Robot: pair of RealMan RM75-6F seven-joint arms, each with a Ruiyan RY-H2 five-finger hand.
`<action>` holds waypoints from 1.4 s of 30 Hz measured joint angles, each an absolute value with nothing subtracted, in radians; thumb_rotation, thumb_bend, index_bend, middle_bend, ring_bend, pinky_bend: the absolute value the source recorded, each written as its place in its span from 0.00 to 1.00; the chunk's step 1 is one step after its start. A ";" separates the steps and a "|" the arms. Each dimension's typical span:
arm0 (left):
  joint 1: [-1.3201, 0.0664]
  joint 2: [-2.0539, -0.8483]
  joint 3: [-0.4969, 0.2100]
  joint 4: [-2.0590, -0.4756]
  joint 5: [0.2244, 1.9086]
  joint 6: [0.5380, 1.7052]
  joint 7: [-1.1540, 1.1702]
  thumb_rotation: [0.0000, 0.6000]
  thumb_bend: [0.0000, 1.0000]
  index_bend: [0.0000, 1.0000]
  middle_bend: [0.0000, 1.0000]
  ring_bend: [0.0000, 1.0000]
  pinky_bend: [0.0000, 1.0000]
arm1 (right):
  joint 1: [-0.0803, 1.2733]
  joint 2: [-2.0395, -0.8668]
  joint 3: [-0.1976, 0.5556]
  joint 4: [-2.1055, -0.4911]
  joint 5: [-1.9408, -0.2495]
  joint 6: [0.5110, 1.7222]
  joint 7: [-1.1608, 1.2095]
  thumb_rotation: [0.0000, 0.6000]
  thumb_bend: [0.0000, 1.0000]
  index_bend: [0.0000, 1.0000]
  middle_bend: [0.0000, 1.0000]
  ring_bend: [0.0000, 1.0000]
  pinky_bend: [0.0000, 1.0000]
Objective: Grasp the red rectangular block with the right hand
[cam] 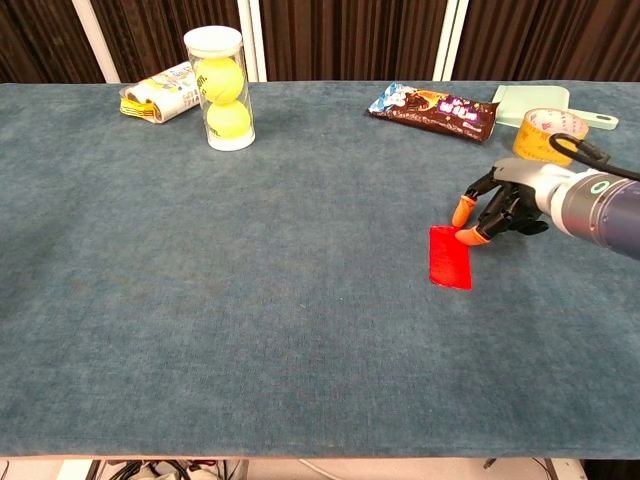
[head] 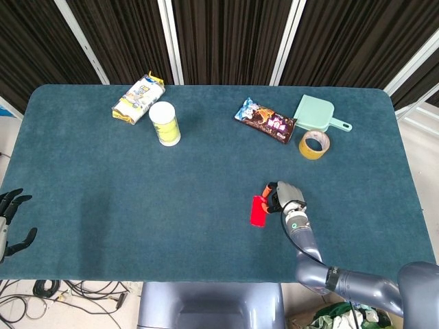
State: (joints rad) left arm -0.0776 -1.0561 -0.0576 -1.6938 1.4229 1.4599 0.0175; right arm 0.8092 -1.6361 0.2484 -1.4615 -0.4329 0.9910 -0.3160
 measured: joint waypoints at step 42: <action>-0.080 -1.050 -0.057 -1.705 1.409 1.446 0.019 1.00 0.33 0.22 0.11 0.10 0.03 | 0.750 -1.626 0.276 -1.565 -0.524 1.005 -0.306 1.00 0.39 0.63 0.91 1.00 0.98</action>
